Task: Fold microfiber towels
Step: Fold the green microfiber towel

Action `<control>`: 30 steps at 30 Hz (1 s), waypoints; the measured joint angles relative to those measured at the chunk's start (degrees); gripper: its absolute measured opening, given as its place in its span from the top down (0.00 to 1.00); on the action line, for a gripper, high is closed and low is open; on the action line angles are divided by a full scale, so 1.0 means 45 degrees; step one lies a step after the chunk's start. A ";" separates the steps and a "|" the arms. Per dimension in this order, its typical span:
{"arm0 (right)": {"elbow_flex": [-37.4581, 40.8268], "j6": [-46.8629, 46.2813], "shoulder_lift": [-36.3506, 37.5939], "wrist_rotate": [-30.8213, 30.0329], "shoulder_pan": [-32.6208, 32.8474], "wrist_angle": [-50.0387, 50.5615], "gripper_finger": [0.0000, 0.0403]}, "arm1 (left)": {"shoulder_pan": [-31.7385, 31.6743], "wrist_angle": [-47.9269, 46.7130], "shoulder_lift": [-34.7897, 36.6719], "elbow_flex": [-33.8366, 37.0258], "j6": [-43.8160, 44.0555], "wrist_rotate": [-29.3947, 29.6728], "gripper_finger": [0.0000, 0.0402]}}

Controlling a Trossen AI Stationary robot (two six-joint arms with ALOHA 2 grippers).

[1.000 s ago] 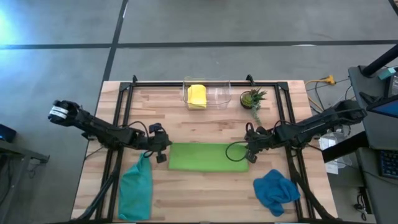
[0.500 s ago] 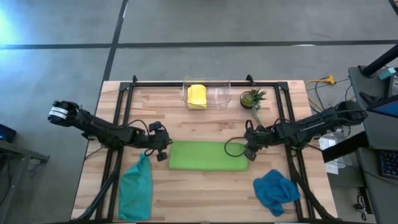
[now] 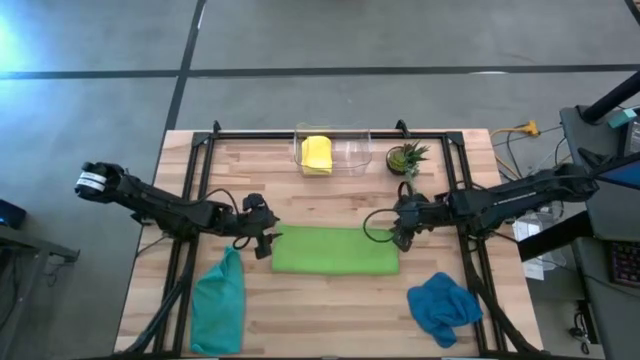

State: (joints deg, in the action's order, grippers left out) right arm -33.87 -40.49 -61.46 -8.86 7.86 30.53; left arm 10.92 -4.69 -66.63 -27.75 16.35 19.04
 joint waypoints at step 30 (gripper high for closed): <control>-0.0131 -0.4183 -0.5132 -0.1555 0.3967 -1.2121 0.80 | -0.3852 -0.2395 -0.4628 -0.3091 -0.1508 -0.6959 0.94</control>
State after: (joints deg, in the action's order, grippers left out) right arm -34.46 -59.32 -84.55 -15.86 25.71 -24.02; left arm -6.42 -15.46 -87.46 -41.66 9.56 -12.28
